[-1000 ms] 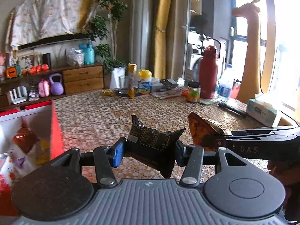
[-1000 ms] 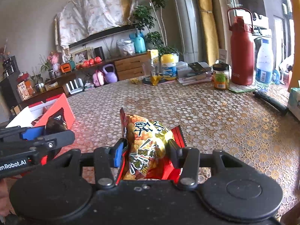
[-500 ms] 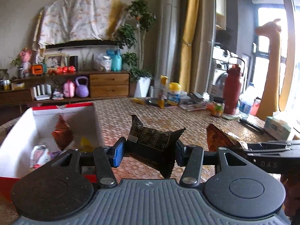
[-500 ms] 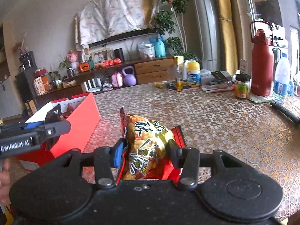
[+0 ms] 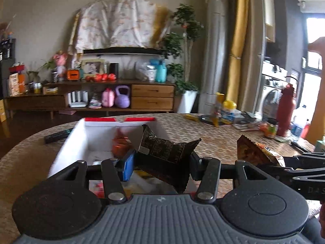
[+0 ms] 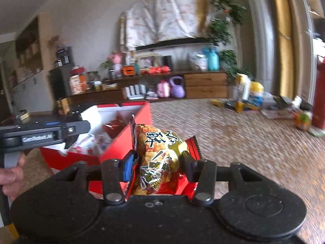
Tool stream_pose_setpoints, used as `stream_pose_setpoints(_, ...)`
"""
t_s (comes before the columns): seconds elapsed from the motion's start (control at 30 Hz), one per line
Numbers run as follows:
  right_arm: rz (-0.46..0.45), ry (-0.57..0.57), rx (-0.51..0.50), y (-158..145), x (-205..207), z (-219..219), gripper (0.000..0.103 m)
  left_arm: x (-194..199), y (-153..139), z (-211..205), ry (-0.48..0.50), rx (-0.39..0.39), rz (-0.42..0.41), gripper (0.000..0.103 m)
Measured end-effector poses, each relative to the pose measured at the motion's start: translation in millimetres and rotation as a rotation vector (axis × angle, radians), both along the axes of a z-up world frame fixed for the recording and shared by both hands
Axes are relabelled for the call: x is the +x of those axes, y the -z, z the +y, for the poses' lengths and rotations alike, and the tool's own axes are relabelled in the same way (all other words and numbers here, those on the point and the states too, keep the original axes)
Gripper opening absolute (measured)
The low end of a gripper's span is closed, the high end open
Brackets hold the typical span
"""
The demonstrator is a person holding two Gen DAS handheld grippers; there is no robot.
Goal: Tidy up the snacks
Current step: 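Carry the black packet and orange chip bag over the box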
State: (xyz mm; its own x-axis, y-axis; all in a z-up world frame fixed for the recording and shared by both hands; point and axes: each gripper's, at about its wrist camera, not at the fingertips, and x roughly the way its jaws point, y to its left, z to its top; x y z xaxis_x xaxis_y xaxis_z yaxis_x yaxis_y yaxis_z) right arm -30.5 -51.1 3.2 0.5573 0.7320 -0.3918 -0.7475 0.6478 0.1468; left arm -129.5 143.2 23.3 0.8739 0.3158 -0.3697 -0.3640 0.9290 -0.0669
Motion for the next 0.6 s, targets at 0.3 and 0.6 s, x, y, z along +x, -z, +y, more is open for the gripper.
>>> stream_pose_setpoints(0.3,-0.063,-0.171,0.040,-26,-7,64,0.047,-7,-3,47,-0.095,0.024,0.008,0.051)
stream_pose_setpoints(0.6,0.010,-0.256,0.070,-23,12,120,0.047,1,13,75,-0.136,0.017,0.064,0.051)
